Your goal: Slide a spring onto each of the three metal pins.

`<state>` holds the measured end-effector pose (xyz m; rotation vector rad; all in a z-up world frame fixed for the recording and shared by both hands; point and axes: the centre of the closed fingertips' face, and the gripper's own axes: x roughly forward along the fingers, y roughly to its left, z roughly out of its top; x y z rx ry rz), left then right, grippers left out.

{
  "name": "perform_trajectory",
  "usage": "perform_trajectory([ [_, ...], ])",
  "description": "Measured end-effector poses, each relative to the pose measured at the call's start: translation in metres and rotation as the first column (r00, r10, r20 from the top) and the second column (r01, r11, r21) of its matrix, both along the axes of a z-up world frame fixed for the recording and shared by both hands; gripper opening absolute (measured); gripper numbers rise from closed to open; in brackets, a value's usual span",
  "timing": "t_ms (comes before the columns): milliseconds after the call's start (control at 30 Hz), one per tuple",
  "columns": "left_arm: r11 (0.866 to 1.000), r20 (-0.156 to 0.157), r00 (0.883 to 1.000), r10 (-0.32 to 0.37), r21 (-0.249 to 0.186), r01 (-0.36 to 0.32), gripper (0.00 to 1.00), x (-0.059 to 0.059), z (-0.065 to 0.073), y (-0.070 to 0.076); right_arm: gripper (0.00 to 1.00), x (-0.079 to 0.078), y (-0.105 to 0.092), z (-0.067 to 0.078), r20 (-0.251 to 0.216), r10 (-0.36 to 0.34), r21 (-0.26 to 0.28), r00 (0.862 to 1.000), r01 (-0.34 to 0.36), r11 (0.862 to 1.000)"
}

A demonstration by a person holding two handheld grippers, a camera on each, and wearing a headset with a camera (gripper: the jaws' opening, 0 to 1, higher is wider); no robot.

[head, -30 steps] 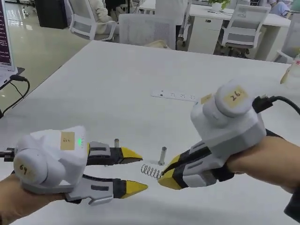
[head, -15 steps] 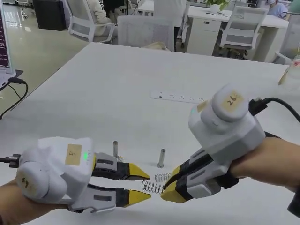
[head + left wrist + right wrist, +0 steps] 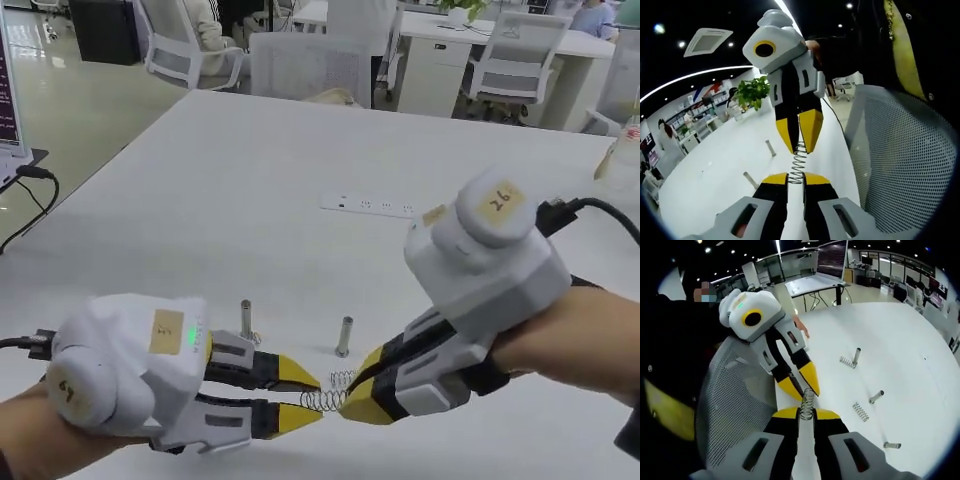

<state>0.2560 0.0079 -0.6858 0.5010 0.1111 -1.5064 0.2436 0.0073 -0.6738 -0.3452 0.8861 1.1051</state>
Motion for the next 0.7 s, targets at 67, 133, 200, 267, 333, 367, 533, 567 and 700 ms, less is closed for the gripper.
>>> perform_trajectory([
  [67,1.0,-0.024,1.0,0.015,-0.015,-0.016,0.03,0.002,0.002,0.001,0.08,0.004,0.004,0.007,0.037,-0.007,0.033,0.999,0.006,0.999],
  [133,0.999,-0.084,0.996,0.034,-0.039,-0.037,0.03,0.003,0.004,0.001,0.08,0.005,0.008,0.013,0.061,-0.002,0.056,0.998,-0.001,0.998],
  [200,0.998,-0.097,0.995,0.039,-0.055,-0.044,0.03,0.005,0.006,0.002,0.08,0.008,0.01,0.015,0.097,0.002,0.052,0.995,-0.007,0.999],
  [267,0.997,-0.127,0.991,0.04,-0.067,-0.049,0.02,0.005,0.007,0.002,0.08,0.008,0.012,0.017,0.114,0.007,0.055,0.993,-0.013,0.998],
  [333,0.995,-0.181,0.983,0.04,-0.085,-0.056,0.02,0.004,0.007,0.002,0.07,0.01,0.014,0.019,0.125,0.01,0.062,0.992,-0.018,0.998],
  [367,0.994,-0.188,0.981,0.043,-0.091,-0.061,0.02,0.006,0.008,0.002,0.07,0.01,0.014,0.02,0.127,0.01,0.061,0.992,-0.017,0.998],
  [533,0.989,-0.271,0.962,0.044,-0.125,-0.081,0.02,0.005,0.013,0.002,0.08,0.015,0.019,0.027,0.159,0.006,0.084,0.987,-0.019,0.996],
  [567,0.989,-0.263,0.964,0.044,-0.127,-0.08,0.02,0.006,0.013,0.003,0.08,0.015,0.019,0.028,0.159,0.005,0.085,0.987,-0.019,0.996],
  [700,0.989,-0.268,0.962,0.042,-0.129,-0.079,0.02,0.003,0.014,0.001,0.07,0.016,0.023,0.029,0.171,0.01,0.09,0.985,-0.025,0.996],
])
